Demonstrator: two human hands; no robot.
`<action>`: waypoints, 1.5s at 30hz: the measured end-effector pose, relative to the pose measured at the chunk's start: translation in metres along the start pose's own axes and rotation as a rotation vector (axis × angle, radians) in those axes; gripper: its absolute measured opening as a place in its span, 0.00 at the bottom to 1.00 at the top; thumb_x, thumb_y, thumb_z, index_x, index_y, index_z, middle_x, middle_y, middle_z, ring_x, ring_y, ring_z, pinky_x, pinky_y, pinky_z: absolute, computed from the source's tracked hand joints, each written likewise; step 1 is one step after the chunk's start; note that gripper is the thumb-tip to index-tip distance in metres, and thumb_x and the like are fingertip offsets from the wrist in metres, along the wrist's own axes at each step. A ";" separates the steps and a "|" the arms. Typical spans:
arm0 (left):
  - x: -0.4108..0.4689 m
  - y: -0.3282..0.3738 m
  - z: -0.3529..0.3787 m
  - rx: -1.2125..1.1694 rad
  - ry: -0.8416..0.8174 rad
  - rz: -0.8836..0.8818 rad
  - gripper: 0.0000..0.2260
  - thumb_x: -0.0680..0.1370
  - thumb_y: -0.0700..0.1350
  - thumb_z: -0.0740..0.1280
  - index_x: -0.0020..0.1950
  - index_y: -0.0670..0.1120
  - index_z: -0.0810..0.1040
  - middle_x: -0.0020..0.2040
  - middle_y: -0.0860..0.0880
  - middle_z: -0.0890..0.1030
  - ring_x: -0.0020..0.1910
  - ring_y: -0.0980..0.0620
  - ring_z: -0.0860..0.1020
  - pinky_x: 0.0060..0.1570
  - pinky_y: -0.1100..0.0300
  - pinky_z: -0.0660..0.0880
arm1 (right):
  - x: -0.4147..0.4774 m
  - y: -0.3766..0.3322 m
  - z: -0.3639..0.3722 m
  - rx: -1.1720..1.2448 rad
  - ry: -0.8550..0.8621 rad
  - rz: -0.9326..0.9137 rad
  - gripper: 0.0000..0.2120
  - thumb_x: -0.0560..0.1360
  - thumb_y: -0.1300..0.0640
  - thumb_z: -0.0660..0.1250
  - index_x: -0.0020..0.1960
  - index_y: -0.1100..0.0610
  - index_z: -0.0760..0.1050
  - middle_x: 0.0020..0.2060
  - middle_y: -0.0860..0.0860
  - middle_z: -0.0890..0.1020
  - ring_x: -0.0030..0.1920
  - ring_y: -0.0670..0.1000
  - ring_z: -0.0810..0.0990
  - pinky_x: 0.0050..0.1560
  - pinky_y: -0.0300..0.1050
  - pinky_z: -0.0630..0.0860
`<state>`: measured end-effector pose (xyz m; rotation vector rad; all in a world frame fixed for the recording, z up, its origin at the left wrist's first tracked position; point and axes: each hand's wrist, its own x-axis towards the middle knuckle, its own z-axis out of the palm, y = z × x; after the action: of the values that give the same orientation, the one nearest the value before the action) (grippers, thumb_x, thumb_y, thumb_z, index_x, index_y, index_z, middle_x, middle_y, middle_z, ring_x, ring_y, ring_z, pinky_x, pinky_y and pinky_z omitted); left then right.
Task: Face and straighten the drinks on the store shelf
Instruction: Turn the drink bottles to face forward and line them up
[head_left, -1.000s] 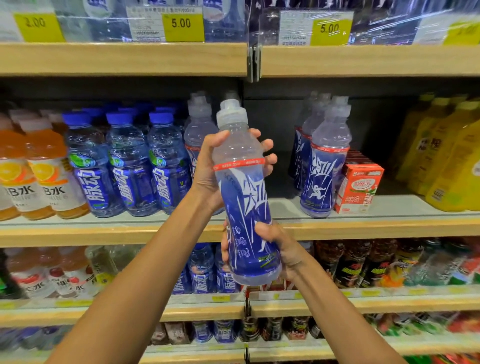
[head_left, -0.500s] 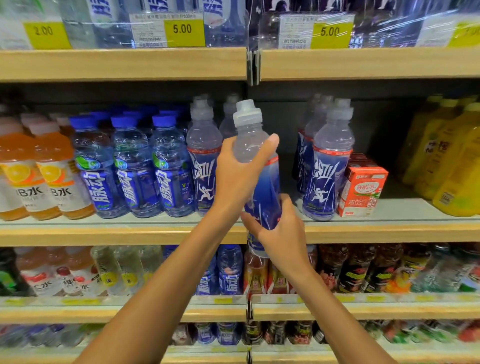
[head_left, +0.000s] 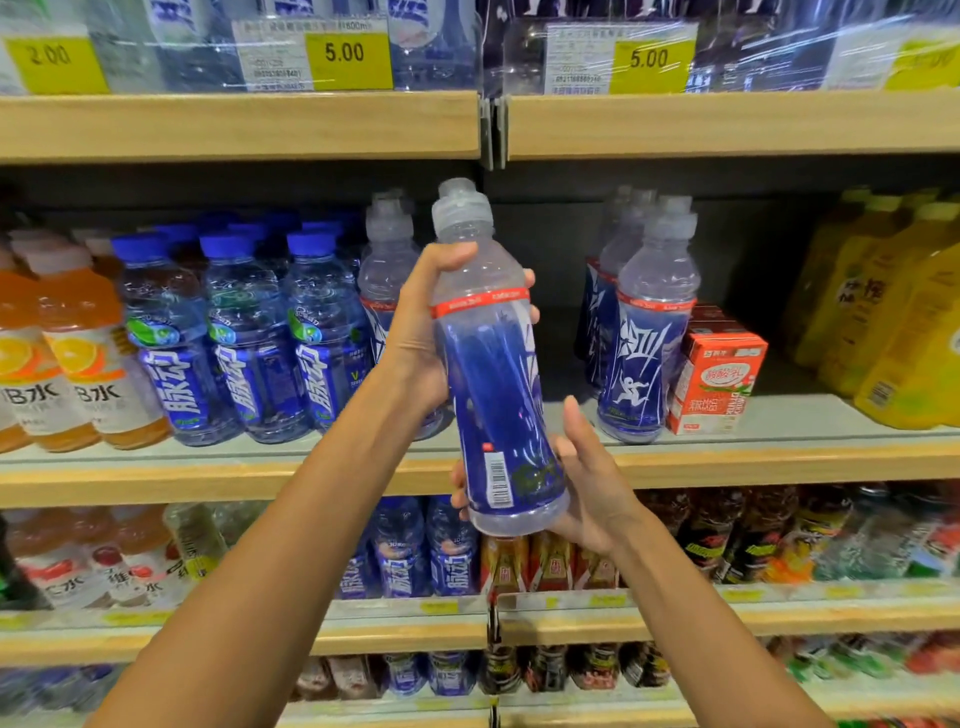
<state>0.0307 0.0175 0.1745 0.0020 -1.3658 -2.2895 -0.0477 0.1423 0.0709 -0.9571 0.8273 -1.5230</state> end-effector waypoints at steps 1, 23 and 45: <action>0.001 -0.001 -0.001 -0.044 -0.049 -0.007 0.19 0.61 0.51 0.75 0.46 0.41 0.82 0.43 0.44 0.82 0.36 0.48 0.80 0.38 0.58 0.78 | 0.002 0.003 0.002 0.041 -0.067 -0.006 0.42 0.68 0.32 0.67 0.68 0.64 0.69 0.56 0.63 0.79 0.54 0.61 0.80 0.62 0.60 0.73; 0.001 -0.027 0.010 0.705 0.478 0.409 0.14 0.73 0.58 0.71 0.52 0.50 0.76 0.46 0.53 0.82 0.44 0.59 0.81 0.43 0.66 0.74 | 0.011 0.021 0.026 -0.841 0.773 -0.438 0.27 0.64 0.29 0.63 0.49 0.51 0.72 0.39 0.42 0.83 0.40 0.38 0.81 0.36 0.31 0.74; 0.019 -0.006 -0.013 -0.161 -0.346 0.025 0.24 0.57 0.50 0.79 0.48 0.42 0.79 0.44 0.45 0.79 0.36 0.47 0.79 0.39 0.58 0.77 | 0.010 -0.016 0.020 -0.386 0.199 -0.106 0.27 0.63 0.44 0.76 0.58 0.52 0.73 0.46 0.48 0.85 0.48 0.47 0.84 0.46 0.39 0.79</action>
<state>0.0148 0.0015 0.1671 -0.4804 -1.3238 -2.4519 -0.0375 0.1348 0.0950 -1.1539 1.2625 -1.5991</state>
